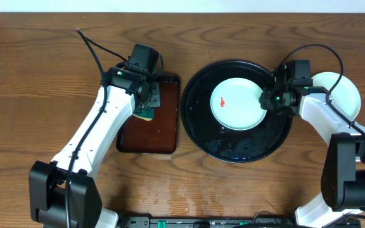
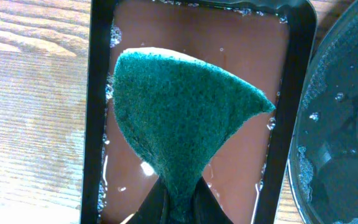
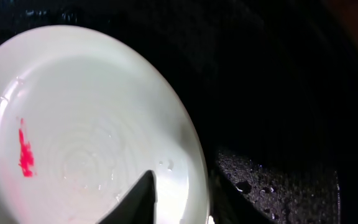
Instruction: Clean dirty plates on tray and stack at the side
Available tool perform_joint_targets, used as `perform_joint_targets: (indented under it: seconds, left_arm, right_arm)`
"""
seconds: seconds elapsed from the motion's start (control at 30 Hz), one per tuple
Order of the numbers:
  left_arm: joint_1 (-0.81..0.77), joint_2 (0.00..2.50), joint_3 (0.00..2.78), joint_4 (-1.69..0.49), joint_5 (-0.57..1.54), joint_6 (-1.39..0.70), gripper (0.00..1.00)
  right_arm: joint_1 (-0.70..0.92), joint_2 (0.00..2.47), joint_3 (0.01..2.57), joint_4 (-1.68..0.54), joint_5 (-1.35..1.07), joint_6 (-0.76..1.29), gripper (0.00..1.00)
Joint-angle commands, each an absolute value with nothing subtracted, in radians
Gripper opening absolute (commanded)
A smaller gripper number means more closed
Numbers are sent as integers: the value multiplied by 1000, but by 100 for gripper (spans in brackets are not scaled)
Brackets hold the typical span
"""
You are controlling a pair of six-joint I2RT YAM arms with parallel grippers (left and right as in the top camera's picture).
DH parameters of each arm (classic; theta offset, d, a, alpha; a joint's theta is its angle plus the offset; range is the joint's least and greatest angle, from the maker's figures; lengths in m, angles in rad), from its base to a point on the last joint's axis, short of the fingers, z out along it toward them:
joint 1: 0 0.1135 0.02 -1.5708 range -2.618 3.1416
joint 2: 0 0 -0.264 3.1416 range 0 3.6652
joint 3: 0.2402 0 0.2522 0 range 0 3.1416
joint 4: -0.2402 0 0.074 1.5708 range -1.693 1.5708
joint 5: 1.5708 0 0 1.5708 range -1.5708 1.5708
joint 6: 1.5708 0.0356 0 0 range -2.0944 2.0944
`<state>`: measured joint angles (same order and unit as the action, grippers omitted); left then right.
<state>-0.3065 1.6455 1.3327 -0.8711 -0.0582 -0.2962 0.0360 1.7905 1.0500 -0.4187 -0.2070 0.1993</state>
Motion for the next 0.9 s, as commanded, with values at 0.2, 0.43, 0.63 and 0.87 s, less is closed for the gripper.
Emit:
perform_joint_targets:
  seconds: [0.2, 0.43, 0.63, 0.87]
  left_arm:
    - [-304, 1647, 1328, -870, -60, -312, 8]
    - [-304, 1647, 1328, -869, -60, -313, 8]
    - [-304, 1647, 1328, -869, -60, -313, 8]
    - [-304, 1647, 1328, -870, -60, -312, 8]
  right_arm:
    - [49, 1779, 1050, -427, -122, 118, 19]
    - [48, 1779, 1049, -439, -71, 115, 17]
    - [49, 1779, 1005, -414, -75, 115, 12]
    - [52, 1779, 987, -388, -111, 115, 10]
